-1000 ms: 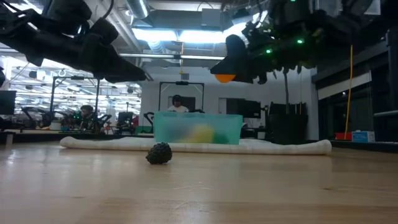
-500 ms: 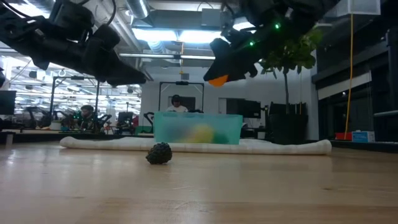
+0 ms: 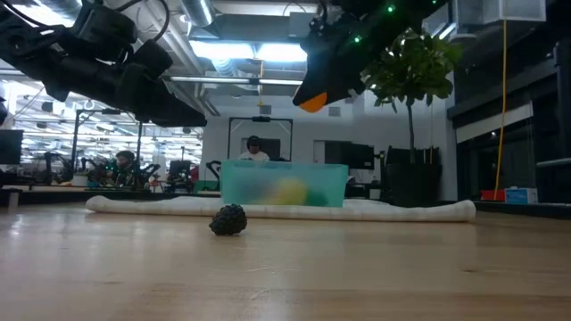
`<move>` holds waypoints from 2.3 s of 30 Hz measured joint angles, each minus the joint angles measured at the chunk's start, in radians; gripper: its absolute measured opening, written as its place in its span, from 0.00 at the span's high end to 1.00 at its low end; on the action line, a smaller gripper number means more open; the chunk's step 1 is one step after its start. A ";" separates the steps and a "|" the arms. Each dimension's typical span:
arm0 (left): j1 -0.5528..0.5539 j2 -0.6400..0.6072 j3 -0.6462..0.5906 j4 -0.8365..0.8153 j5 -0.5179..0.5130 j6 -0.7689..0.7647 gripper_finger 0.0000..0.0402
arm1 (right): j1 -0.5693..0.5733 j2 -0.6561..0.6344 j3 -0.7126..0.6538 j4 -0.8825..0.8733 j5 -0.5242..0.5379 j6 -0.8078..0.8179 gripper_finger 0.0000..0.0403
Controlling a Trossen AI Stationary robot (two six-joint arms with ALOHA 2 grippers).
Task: Pick and placing Produce into tupperware
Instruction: Put the orange into the blue bin, then put the red strawberry into the blue bin
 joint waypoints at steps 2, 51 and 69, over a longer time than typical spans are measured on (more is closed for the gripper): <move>0.000 0.000 0.000 0.000 0.000 0.000 0.52 | -0.001 0.000 0.000 -0.006 -0.001 0.001 0.38; 0.000 0.000 0.000 -0.001 0.018 -0.007 0.52 | -0.080 0.277 -0.001 0.068 -0.034 -0.034 0.26; -0.001 0.000 0.000 -0.006 0.018 -0.007 0.52 | -0.034 0.245 0.051 0.078 -0.024 -0.109 0.24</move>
